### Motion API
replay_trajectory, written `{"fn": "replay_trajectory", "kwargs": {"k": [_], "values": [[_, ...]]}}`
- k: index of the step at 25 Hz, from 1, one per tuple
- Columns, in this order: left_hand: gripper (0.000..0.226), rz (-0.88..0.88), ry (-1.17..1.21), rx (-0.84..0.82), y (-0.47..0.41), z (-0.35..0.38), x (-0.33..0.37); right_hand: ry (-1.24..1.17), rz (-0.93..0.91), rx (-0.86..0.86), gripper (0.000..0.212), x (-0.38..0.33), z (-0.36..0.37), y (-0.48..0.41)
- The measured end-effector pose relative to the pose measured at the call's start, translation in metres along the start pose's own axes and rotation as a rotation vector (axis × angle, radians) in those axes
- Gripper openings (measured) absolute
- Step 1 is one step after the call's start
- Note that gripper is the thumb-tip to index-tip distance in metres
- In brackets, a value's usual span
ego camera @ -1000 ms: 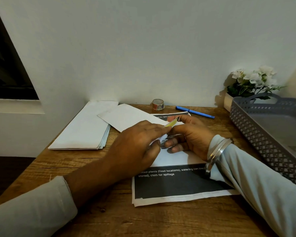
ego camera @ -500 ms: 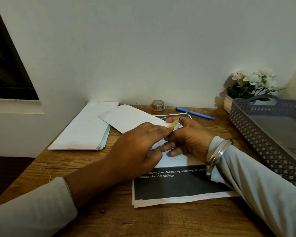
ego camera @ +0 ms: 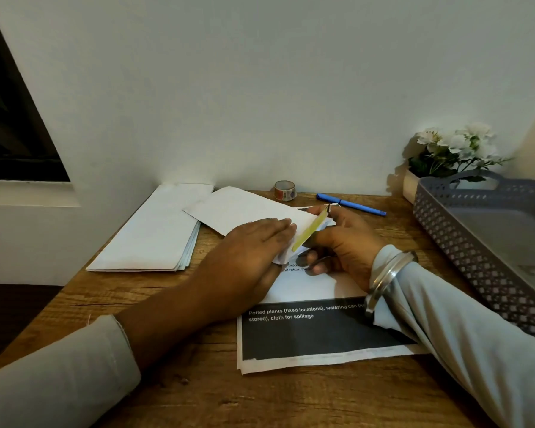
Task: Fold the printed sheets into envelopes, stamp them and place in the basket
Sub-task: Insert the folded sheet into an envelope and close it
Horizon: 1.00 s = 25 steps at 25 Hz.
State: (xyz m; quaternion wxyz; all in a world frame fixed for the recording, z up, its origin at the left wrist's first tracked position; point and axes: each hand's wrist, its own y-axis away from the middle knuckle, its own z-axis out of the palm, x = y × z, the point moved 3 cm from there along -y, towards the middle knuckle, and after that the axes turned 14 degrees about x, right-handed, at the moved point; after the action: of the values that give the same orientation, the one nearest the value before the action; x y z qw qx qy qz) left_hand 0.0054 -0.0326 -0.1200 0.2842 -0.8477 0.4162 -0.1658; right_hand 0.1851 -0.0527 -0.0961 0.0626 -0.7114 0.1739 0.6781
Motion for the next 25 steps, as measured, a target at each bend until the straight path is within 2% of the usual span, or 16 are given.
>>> {"fn": "replay_trajectory", "kwargs": {"k": [4, 10, 14, 19, 21, 23, 25], "values": [[0.059, 0.02, -0.003, 0.021, -0.001, -0.002, 0.005, -0.013, -0.036, 0.042, 0.041, 0.0, 0.002, 0.002], [0.055, 0.037, -0.036, 0.102, -0.002, -0.003, 0.004, -0.071, -0.034, 0.045, 0.049, 0.0, 0.003, 0.002], [0.055, 0.038, 0.028, 0.064, -0.003, -0.001, 0.007, -0.105, -0.038, 0.076, 0.055, 0.004, 0.004, 0.001], [0.052, 0.111, 0.013, 0.16, -0.004, 0.0, 0.008, -0.116, -0.108, 0.118, 0.038, 0.001, 0.002, 0.0], [0.052, 0.07, 0.067, 0.152, -0.005, -0.004, 0.009, -0.137, -0.119, 0.105, 0.038, 0.001, 0.002, 0.0], [0.052, -0.044, 0.189, 0.149, -0.005, -0.008, 0.007, -0.172, -0.15, 0.06, 0.036, 0.0, 0.003, 0.002], [0.046, -0.146, 0.335, 0.224, -0.005, -0.018, 0.003, -0.23, -0.196, 0.021, 0.033, -0.005, 0.002, 0.004]]}}
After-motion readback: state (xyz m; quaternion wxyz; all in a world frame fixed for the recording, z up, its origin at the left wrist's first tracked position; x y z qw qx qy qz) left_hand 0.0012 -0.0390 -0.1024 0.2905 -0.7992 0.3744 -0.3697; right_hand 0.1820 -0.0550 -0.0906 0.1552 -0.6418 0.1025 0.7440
